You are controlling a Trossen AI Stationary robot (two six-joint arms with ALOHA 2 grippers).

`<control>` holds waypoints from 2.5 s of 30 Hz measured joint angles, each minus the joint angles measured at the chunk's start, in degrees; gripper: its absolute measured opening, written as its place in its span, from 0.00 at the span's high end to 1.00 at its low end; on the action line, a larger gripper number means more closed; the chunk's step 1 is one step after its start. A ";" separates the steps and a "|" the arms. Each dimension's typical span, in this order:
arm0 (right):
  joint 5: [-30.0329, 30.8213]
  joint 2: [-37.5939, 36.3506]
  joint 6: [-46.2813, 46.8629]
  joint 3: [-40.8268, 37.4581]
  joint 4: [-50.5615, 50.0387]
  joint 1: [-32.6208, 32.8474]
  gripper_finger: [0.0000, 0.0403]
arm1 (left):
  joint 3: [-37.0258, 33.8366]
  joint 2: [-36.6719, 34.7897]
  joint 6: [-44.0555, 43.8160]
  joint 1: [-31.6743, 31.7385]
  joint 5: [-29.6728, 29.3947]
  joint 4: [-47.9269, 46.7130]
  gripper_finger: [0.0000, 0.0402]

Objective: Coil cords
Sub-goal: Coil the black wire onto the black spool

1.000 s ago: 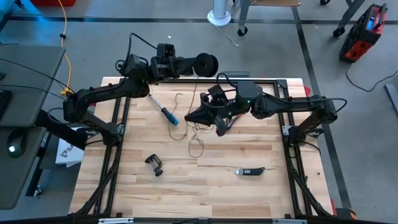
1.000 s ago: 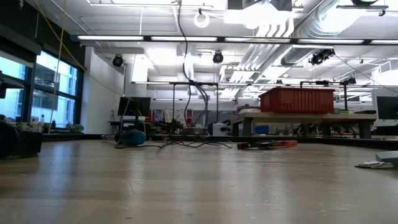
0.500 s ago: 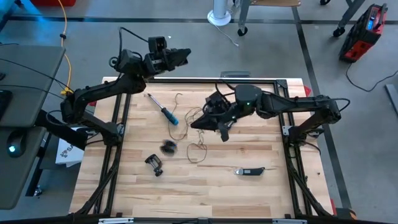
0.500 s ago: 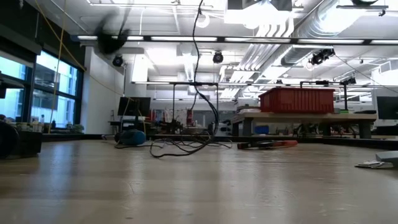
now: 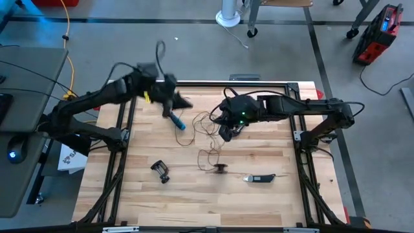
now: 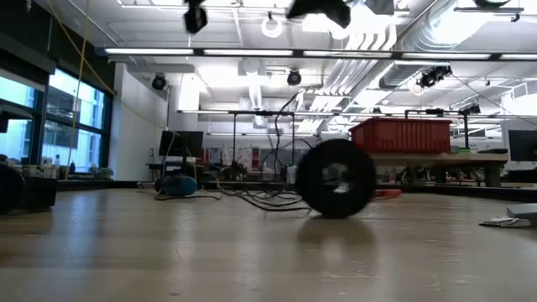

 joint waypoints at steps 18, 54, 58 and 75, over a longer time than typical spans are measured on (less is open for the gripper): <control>2.06 4.54 -1.19 -4.15 -22.07 -4.16 0.44 | -33.21 10.71 -14.99 -22.77 -9.57 43.03 0.88; 24.83 -13.19 16.26 -4.15 -40.32 10.65 0.44 | 9.01 47.68 -7.94 -30.76 -33.02 14.15 0.50; 26.30 -13.23 16.22 -4.15 -40.38 11.73 0.44 | 8.91 47.87 -7.87 -31.42 -32.89 13.88 0.50; 27.15 -13.23 15.89 -4.15 -36.94 11.73 0.44 | 8.96 49.64 -6.02 -32.72 -35.34 15.63 0.75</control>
